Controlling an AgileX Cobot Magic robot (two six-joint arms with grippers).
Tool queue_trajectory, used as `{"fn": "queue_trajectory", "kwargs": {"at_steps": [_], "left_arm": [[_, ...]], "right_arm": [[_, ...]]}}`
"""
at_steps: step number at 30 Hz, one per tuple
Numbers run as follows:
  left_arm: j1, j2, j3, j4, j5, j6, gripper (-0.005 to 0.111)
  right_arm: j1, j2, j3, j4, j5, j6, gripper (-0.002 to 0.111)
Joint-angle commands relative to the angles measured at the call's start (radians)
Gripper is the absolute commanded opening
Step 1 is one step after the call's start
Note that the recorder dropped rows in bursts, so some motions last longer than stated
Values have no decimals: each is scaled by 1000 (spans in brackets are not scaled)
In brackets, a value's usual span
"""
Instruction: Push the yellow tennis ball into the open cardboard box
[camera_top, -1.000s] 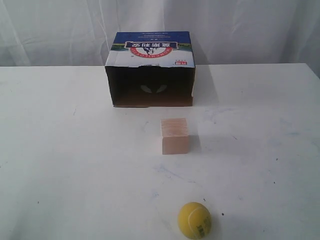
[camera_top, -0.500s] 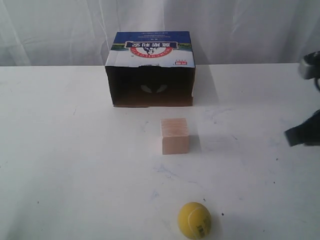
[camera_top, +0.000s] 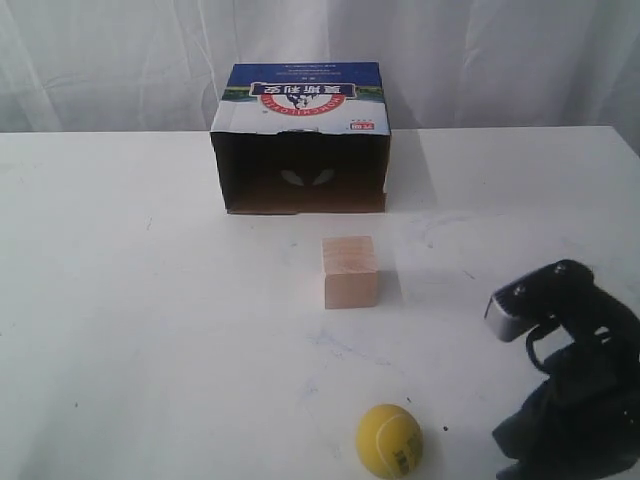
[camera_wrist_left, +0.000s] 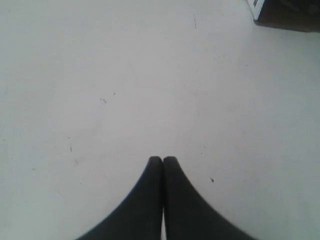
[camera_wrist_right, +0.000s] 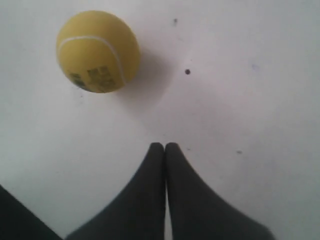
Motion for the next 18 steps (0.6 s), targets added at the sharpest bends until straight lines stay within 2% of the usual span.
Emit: {"fn": "queue_trajectory", "kwargs": {"at_steps": [1,4,8,11,12,13,14,15,17,18], "left_arm": [[1,-89,-10,0,21,-17,0],[1,-179,-51,3,57,7,0],[1,-270,-71,8,141,21,0],[1,-268,-16,-7,132,-56,0],[1,-232,22,-18,76,-151,0],[1,-206,22,-18,141,-165,0],[1,-176,22,-38,123,-188,0],[1,-143,22,-48,74,-200,0],[1,-28,22,-48,-189,-206,0],[1,95,0,39,-344,-196,0]], "right_arm": [[23,1,56,172,-85,-301,0],[23,1,84,174,-177,-301,0],[23,5,91,191,-207,-305,0],[23,48,95,191,-202,-339,0],[23,87,95,193,-209,-348,0],[23,103,90,196,-209,-348,0],[23,116,89,196,-211,-348,0],[23,126,89,206,-215,-351,0],[23,140,89,220,-213,-351,0],[25,140,89,260,-213,-383,0]]}}
